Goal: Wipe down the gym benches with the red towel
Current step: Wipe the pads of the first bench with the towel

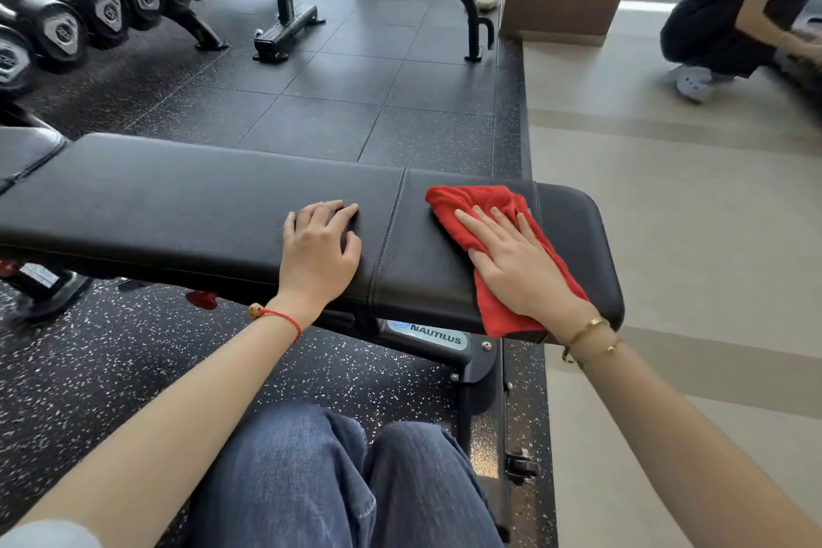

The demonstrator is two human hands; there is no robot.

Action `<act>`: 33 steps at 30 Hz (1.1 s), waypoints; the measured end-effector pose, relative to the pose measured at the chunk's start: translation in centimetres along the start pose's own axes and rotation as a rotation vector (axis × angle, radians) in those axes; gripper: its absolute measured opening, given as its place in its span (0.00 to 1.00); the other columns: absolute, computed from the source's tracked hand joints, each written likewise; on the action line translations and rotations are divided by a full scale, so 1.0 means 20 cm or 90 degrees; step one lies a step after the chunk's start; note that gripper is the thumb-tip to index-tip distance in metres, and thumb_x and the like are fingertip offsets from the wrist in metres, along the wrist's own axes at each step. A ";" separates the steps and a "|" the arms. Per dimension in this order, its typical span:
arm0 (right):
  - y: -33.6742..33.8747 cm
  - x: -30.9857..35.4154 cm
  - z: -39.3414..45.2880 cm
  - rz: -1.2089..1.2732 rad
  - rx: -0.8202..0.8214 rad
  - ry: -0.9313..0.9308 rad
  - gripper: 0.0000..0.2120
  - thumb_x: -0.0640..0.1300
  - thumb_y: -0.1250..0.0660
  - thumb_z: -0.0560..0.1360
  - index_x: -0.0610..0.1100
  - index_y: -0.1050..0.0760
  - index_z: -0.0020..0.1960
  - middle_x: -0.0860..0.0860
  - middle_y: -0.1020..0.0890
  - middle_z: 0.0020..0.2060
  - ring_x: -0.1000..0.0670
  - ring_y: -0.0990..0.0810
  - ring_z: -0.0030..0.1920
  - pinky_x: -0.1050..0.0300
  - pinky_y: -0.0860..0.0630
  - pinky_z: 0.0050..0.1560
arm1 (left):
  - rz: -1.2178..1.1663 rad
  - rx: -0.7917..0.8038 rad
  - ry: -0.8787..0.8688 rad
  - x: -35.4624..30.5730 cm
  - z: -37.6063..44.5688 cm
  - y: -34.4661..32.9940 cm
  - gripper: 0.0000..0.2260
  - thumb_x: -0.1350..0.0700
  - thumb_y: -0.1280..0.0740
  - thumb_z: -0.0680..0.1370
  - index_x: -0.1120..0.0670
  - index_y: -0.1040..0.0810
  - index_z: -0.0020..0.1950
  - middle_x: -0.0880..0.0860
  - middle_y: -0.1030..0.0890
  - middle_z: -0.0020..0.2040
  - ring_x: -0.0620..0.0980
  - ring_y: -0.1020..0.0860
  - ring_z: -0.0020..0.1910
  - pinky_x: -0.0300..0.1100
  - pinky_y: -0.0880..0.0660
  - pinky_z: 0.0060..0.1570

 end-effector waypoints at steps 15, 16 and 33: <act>-0.12 0.37 0.23 0.004 0.007 0.085 0.25 0.49 0.48 0.82 0.54 0.47 0.79 0.51 0.44 0.78 0.48 0.49 0.79 0.48 0.63 0.77 | 0.004 -0.008 0.021 -0.01 0.01 0.02 0.18 0.55 0.38 0.77 0.50 0.23 0.66 0.50 0.24 0.66 0.52 0.30 0.67 0.57 0.41 0.72; -0.12 0.35 0.20 0.006 0.006 0.090 0.25 0.49 0.48 0.82 0.55 0.47 0.78 0.52 0.44 0.78 0.48 0.49 0.79 0.48 0.62 0.77 | 0.001 -0.008 0.018 -0.01 0.01 0.02 0.18 0.55 0.38 0.77 0.50 0.23 0.66 0.50 0.24 0.66 0.52 0.30 0.67 0.57 0.41 0.72; -0.15 0.42 0.47 0.006 0.028 0.062 0.25 0.49 0.48 0.82 0.54 0.47 0.79 0.50 0.47 0.79 0.45 0.51 0.79 0.47 0.63 0.77 | -0.042 -0.025 0.047 0.00 0.01 0.03 0.17 0.58 0.37 0.76 0.55 0.24 0.65 0.52 0.23 0.65 0.52 0.28 0.67 0.56 0.42 0.74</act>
Point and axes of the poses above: each hand's wrist, its own z-axis towards the middle knuckle, its own y-axis out of the back of the hand, x = y × z, the point moved 5 cm from there along z, towards the middle knuckle
